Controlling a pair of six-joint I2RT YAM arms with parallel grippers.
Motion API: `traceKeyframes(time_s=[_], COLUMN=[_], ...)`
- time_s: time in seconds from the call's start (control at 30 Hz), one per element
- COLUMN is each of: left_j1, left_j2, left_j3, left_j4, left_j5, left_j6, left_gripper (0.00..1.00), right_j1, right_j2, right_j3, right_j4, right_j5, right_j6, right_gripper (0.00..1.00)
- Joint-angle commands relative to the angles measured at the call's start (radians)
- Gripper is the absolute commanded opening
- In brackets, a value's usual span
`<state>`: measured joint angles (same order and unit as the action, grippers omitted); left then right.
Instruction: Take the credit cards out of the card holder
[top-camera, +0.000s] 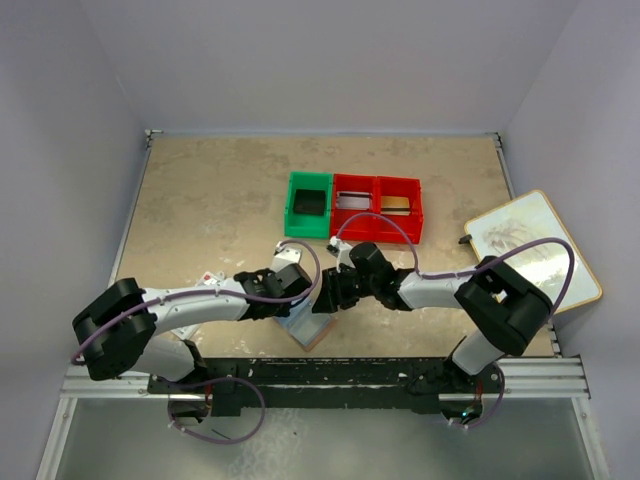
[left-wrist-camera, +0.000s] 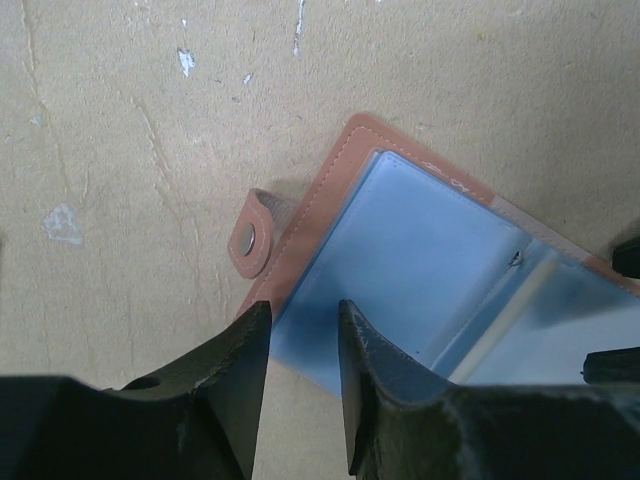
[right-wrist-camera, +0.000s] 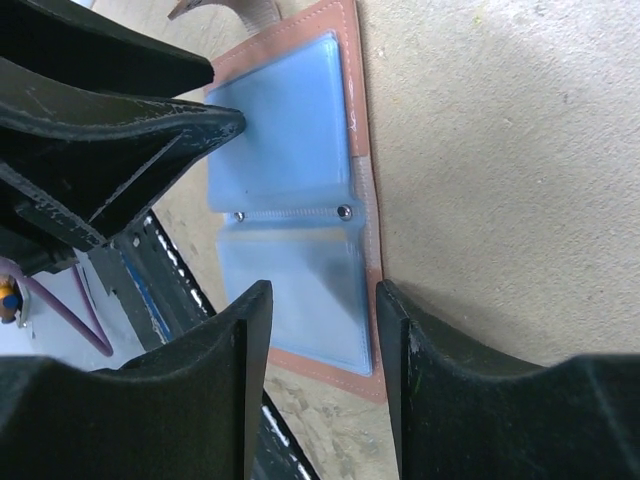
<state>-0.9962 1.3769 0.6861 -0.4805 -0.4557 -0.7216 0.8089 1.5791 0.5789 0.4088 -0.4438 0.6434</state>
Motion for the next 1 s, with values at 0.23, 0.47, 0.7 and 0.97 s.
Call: traceKeyframes(time_s=[0.23, 0.47, 0.7, 0.97], left_j1=[-0.005, -0.005, -0.005, -0.006], left_j2=[0.020, 0.021, 0.013, 0.011], left_j3=[-0.042, -0.071, -0.091, -0.083], left_j4=[0.052, 0.054, 0.059, 0.056], left_j5=[0.008, 0.008, 0.015, 0.015], left_j6=[-0.044, -0.090, -0.111, -0.107], left_gripper=[0.21, 0.16, 0.14, 0.12], right_j1=[0.007, 0.009, 0.009, 0.010], right_j2=[-0.022, -0.003, -0.032, -0.015], right_j3=[0.013, 0.015, 0.021, 0.020], right_j4=[0.091, 0.096, 0.014, 0.030], right_j5=[-0.076, -0.072, 0.056, 0.014], right_j6=[0.006, 0.019, 0.016, 0.013], right_gripper=[0.47, 0.46, 0.48, 0.47])
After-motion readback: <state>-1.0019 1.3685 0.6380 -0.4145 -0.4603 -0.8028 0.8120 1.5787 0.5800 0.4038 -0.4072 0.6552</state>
